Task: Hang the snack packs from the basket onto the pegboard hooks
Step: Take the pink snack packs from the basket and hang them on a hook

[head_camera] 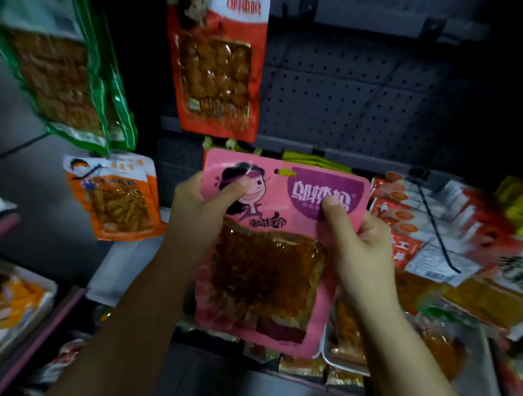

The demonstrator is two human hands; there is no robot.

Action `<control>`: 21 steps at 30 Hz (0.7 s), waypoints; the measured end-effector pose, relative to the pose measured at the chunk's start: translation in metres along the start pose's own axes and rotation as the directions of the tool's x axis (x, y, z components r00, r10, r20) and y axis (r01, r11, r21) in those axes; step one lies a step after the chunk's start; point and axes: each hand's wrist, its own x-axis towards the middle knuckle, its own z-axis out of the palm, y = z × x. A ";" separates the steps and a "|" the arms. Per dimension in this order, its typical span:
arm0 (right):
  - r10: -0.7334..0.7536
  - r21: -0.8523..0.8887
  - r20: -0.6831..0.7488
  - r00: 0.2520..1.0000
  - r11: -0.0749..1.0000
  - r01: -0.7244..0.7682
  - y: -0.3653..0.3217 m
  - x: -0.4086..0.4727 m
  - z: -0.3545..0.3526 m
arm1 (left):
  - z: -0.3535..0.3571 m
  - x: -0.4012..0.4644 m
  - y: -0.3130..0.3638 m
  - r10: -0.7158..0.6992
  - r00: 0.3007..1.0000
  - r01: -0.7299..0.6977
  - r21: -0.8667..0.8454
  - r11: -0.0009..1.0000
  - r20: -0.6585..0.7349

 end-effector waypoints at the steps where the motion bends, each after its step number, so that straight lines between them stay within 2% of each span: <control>1: 0.008 -0.006 0.008 1.000 1.000 -0.008 -0.015 0.004 -0.004 | 0.002 -0.002 0.018 -0.006 1.000 0.006 0.012 1.000 -0.017; 8: 0.033 0.025 0.073 0.997 0.999 -0.035 -0.088 0.024 -0.012 | 0.010 -0.006 0.095 -0.005 0.998 0.007 0.029 1.000 -0.062; 13: -0.028 0.090 0.120 0.992 0.996 0.017 -0.108 0.042 -0.004 | 0.008 0.006 0.115 0.036 0.995 -0.036 0.000 0.999 -0.091; 21: -0.017 0.179 0.099 0.995 0.984 -0.001 -0.120 0.089 0.015 | 0.010 0.050 0.132 0.112 0.992 -0.113 -0.009 0.994 -0.058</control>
